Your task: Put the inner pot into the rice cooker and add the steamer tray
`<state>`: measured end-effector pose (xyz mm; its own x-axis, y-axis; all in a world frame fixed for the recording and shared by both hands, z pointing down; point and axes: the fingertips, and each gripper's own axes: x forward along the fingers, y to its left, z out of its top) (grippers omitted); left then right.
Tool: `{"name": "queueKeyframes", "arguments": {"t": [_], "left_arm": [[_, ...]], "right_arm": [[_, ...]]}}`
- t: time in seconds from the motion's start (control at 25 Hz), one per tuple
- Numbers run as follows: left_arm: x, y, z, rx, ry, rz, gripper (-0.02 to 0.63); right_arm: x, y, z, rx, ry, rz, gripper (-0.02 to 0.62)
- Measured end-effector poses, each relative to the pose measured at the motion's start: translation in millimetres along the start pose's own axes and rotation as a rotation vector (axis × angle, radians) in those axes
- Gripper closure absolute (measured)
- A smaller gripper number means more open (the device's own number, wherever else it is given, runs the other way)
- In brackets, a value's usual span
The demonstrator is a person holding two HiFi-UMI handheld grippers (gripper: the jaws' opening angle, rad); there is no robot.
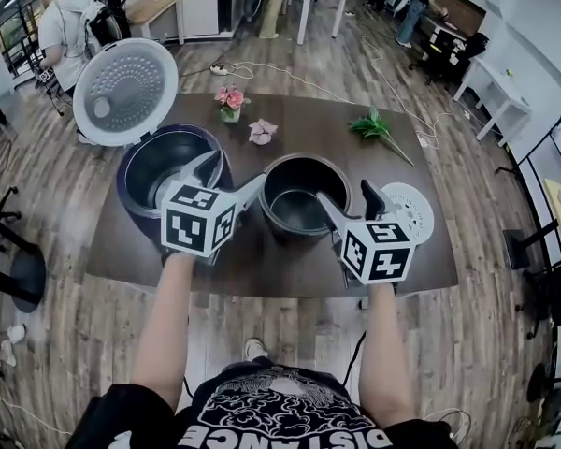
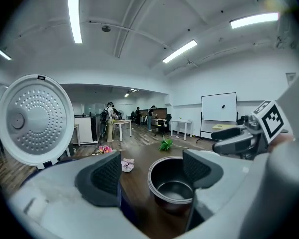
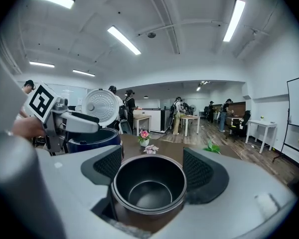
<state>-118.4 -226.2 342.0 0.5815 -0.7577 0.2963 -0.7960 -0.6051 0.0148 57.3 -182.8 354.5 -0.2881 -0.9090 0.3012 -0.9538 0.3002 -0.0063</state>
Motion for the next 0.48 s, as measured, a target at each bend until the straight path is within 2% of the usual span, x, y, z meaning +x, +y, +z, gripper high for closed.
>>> {"name": "queueKeyframes", "arguments": {"t": [0.48], "left_arm": [[16.8, 19.5, -7.1, -0.021, 0.001, -0.014, 0.215]], "right_arm": [[21.6, -0.7, 3.6, -0.022, 0.018, -0.021, 0.221]]}}
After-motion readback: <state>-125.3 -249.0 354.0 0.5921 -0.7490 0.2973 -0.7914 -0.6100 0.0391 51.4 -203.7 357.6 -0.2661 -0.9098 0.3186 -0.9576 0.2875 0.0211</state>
